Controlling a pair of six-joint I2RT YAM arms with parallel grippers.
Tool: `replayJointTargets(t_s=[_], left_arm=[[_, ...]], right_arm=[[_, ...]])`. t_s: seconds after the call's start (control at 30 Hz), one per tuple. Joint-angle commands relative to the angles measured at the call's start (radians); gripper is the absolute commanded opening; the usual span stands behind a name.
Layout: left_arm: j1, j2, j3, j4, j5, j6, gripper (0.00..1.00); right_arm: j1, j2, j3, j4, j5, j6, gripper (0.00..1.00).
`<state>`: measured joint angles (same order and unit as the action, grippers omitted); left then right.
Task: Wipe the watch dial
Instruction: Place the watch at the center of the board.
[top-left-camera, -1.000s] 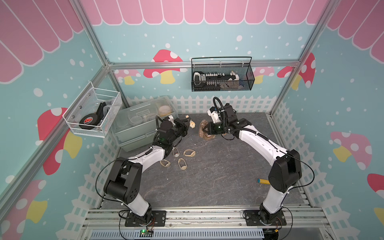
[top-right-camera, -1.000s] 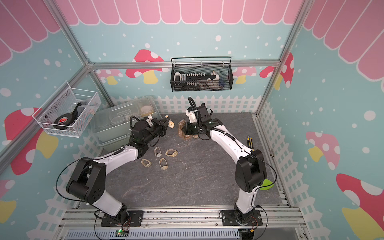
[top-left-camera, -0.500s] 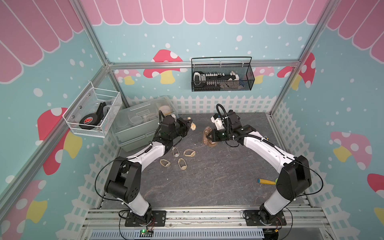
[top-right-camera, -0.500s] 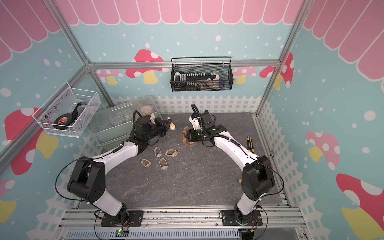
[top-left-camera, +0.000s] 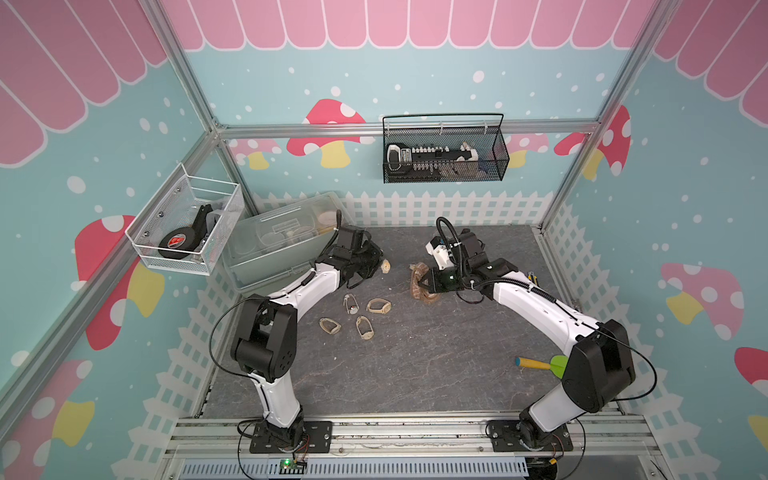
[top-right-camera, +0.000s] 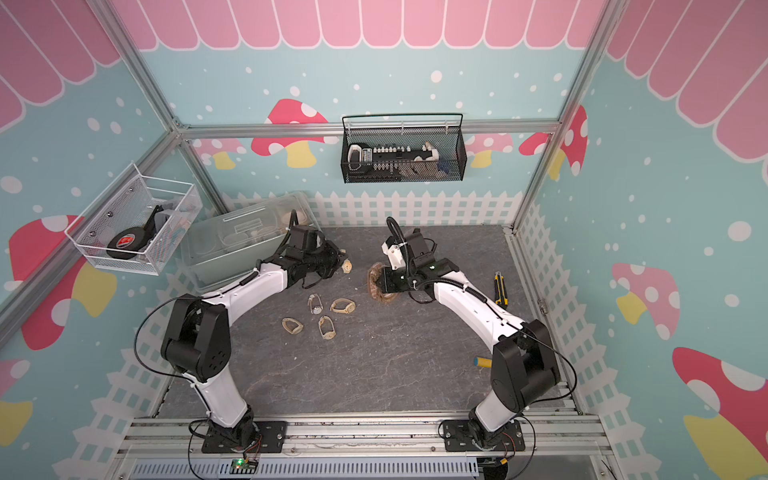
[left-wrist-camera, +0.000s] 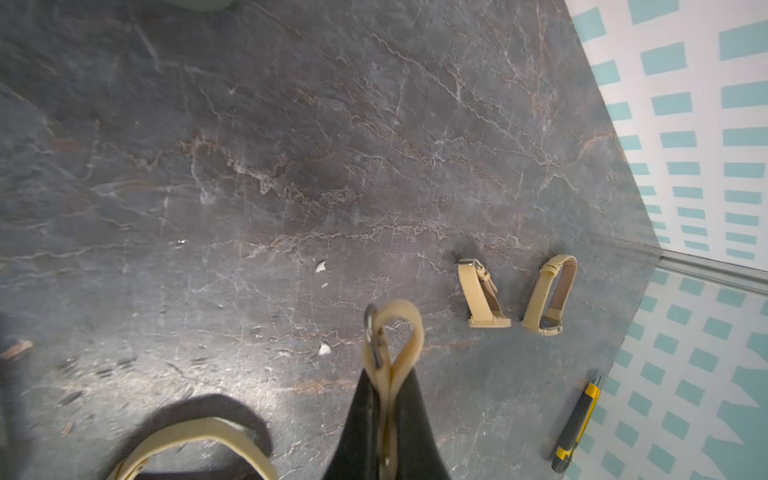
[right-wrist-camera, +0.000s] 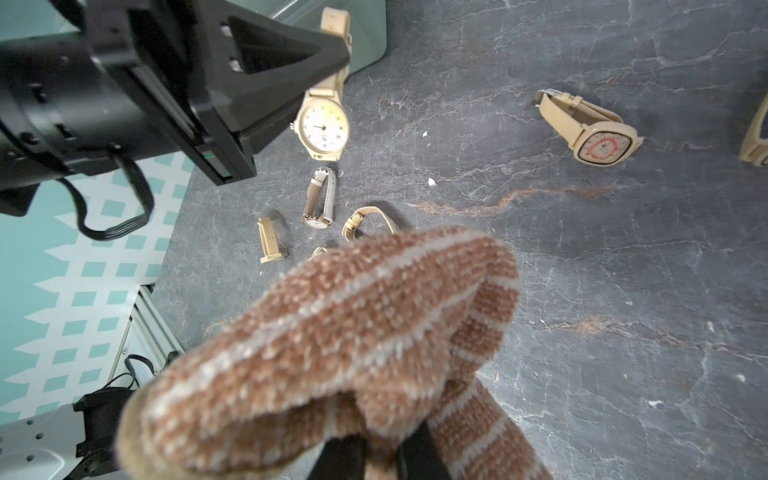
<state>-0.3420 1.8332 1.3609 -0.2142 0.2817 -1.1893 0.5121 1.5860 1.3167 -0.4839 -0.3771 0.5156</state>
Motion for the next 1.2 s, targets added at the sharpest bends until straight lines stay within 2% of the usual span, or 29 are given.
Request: replayJointTargets(t_s=[0.0, 0.63, 0.77, 0.97, 1.17], left_arm=[[-0.004, 0.049, 0.058, -0.159, -0.041, 0.049, 0.00], [-0.058, 0.363, 0.516, -0.629, -0.303, 0.299, 0.00], [-0.061, 0.407, 0.553, -0.678, -0.334, 0.344, 0.00], [-0.060, 0.440, 0.537, -0.699, -0.354, 0.375, 0.00], [-0.061, 0.466, 0.539, -0.705, -0.354, 0.391, 0.05]], right_arm=[[0.003, -0.031, -0.017, 0.009, -0.006, -0.014, 0.00], [0.003, -0.064, -0.102, 0.030, -0.006, 0.014, 0.00], [0.003, -0.066, -0.110, 0.030, -0.003, 0.011, 0.00], [0.003, -0.064, -0.115, 0.031, -0.006, 0.011, 0.00], [0.003, -0.062, -0.126, 0.033, -0.006, 0.008, 0.00]])
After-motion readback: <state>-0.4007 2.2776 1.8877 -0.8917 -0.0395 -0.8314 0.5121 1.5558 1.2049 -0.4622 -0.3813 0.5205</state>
